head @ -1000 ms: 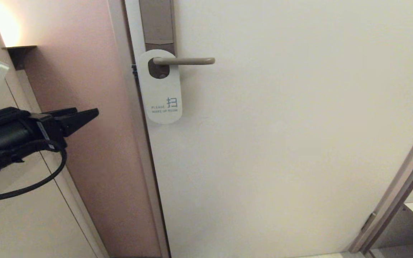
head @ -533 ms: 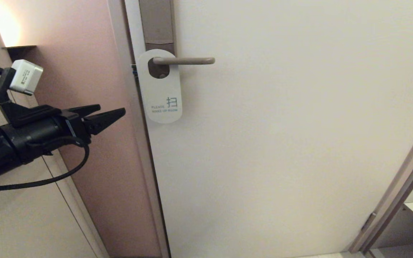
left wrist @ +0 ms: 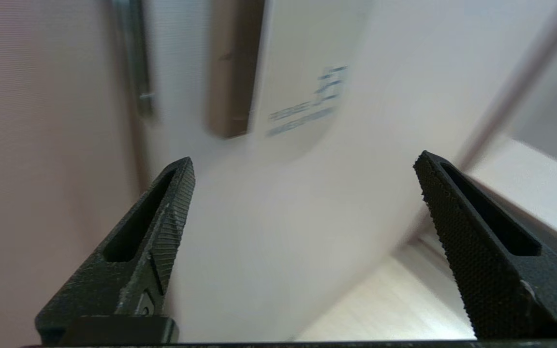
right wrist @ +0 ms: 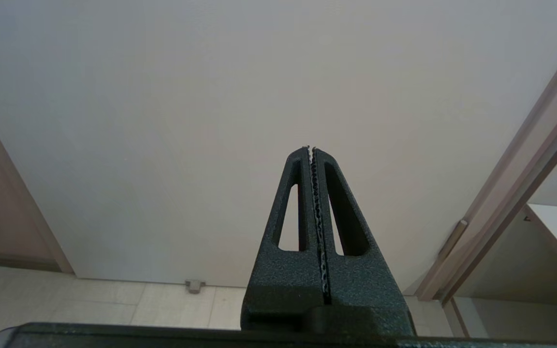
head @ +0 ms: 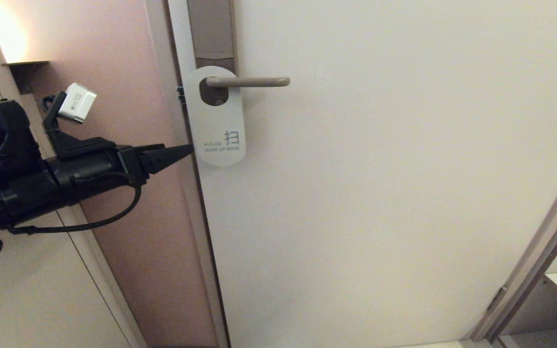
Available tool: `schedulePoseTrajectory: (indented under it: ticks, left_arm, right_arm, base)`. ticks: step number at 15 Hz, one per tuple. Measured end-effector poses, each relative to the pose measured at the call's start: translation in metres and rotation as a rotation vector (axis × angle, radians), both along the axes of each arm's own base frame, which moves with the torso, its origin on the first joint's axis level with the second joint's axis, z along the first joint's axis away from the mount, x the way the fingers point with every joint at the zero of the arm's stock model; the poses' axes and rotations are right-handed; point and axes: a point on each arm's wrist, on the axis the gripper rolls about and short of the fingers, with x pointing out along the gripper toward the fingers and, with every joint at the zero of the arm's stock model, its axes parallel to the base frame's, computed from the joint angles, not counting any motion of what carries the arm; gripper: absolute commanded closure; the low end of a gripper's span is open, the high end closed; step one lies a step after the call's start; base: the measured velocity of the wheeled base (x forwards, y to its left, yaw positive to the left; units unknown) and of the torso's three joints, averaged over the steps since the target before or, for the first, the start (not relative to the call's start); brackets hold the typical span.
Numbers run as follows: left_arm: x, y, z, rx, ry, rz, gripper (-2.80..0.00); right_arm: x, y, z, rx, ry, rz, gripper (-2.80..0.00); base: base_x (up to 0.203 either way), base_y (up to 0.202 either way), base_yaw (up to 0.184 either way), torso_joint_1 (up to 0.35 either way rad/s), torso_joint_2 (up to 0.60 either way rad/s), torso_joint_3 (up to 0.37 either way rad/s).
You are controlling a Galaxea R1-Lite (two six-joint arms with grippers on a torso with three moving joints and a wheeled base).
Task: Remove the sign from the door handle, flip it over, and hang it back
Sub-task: Take down the sign
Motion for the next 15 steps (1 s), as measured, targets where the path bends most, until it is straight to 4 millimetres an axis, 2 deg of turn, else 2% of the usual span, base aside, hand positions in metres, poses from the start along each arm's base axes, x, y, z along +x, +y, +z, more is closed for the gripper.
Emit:
schedulePoseTrajectory:
  ticks: [5, 9, 15]
  left_arm:
    - [0.021, -0.009, -0.003, -0.006, 0.006, -0.118, -2.8]
    - [0.041, -0.019, -0.001, -0.012, -0.099, -0.157, -2.8]
    - [0.05, -0.03, -0.014, -0.008, -0.071, -0.201, -2.8]
  right_arm:
    - [0.0, 0.0, 0.0, 0.0, 0.0, 0.0, 0.0]
    - [0.0, 0.0, 0.0, 0.0, 0.0, 0.0, 0.0]
    - [0.0, 0.0, 0.0, -0.001, 0.0, 0.0, 0.0]
  base:
    - [0.0, 0.0, 0.0, 0.0, 0.0, 0.0]
    - [0.0, 0.0, 0.0, 0.0, 0.0, 0.0]
    - [0.0, 0.0, 0.0, 0.0, 0.0, 0.0]
